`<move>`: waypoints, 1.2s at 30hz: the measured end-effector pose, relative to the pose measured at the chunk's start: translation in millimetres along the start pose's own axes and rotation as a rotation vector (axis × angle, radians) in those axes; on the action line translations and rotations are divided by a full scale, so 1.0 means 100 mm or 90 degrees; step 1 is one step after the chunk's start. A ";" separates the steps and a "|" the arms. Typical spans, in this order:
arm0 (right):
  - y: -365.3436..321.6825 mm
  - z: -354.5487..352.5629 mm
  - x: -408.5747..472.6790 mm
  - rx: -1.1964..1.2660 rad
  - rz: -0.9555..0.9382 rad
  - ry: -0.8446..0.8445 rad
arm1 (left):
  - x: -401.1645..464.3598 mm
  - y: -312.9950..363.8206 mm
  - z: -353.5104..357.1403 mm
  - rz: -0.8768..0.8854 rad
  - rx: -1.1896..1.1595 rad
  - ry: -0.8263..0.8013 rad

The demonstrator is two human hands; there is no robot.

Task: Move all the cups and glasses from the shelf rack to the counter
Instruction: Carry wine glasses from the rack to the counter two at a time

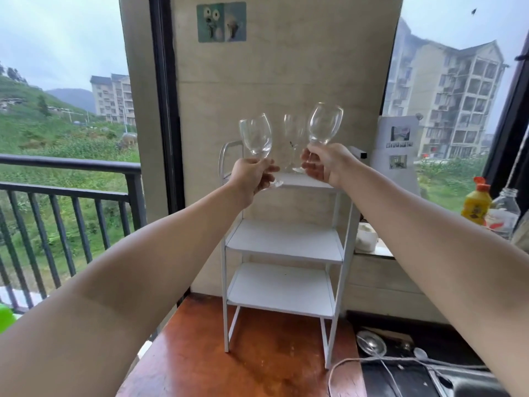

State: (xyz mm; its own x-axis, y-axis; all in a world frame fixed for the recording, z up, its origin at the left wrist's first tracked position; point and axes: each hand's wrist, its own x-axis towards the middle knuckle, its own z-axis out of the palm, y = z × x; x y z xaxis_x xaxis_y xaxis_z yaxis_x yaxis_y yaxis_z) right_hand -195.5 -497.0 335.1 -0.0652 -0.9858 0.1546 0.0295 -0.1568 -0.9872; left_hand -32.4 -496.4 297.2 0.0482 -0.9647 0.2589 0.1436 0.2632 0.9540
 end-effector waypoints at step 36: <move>2.67 -1.98 -5.91 0.172 0.498 0.513 | -5.08 -2.34 1.50 -0.588 0.224 -0.521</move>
State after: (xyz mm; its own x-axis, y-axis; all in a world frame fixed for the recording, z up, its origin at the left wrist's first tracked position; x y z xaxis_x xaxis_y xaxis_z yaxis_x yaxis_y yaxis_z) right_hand -346.7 55.5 -27.6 -0.5500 -0.5100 -0.6614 0.5494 0.3755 -0.7464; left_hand -238.4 -68.7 -34.6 -0.5659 -0.5447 -0.6190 -0.4747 -0.3986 0.7847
